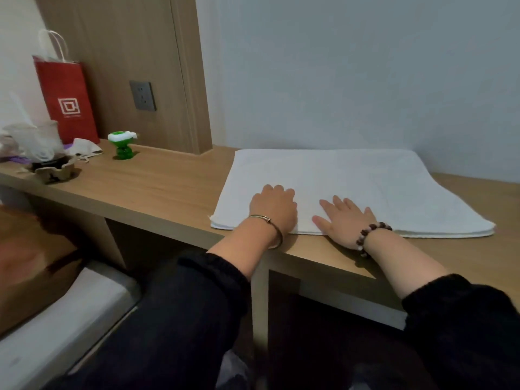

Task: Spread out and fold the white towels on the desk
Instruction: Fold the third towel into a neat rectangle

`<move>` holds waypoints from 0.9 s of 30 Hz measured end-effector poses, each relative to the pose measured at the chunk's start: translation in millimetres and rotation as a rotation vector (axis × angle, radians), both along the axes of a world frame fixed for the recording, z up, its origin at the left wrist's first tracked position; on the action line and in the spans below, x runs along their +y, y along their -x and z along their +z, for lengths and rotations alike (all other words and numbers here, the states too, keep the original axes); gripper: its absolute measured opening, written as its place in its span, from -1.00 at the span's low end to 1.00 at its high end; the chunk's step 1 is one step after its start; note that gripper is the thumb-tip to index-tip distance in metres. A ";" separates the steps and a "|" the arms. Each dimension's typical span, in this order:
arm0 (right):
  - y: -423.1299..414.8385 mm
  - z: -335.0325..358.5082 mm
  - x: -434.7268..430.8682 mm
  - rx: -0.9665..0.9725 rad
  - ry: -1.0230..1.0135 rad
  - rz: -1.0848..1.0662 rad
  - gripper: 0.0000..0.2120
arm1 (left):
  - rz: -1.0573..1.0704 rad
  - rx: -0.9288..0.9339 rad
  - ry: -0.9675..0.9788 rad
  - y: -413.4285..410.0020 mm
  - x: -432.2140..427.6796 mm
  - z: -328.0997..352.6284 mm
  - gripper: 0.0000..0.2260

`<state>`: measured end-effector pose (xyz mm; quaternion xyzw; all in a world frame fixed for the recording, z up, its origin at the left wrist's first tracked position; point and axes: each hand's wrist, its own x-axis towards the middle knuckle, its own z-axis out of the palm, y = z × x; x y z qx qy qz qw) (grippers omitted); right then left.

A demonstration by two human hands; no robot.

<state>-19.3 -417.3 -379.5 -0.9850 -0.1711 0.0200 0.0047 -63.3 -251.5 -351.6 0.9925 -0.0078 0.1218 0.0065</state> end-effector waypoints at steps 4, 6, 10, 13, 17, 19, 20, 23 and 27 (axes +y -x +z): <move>2.0 10.9 -16.0 0.082 -0.050 0.102 -0.46 | -0.059 0.165 0.082 -9.9 -21.4 -21.3 -0.57; 4.8 16.3 -29.8 0.130 -0.037 0.113 -0.46 | -0.062 0.164 0.077 -11.5 -15.8 -25.7 -0.56; 12.2 23.9 -56.5 0.153 0.003 0.026 -0.46 | -0.048 0.196 0.057 -9.0 2.1 -24.5 -0.57; 19.1 29.3 -77.5 0.174 -0.033 -0.025 -0.49 | -0.034 0.207 0.067 -8.1 23.2 -22.2 -0.57; 26.3 28.5 -73.5 0.160 -0.068 0.052 -0.52 | 0.065 0.275 0.096 -10.3 42.6 -15.2 -0.57; 27.2 27.4 -65.5 0.149 -0.068 0.066 -0.52 | 0.120 0.253 0.122 -15.9 29.9 -11.2 -0.60; 27.4 27.0 -62.2 0.146 -0.069 0.076 -0.51 | 0.105 0.230 0.139 -18.0 18.1 -8.9 -0.62; 27.6 26.9 -60.7 0.153 -0.092 0.116 -0.48 | -0.130 0.213 0.135 -18.8 -24.3 -10.9 -0.61; 28.2 33.4 -74.6 0.117 -0.235 0.116 -0.53 | -0.268 0.188 0.056 -17.8 -44.6 -22.5 -0.55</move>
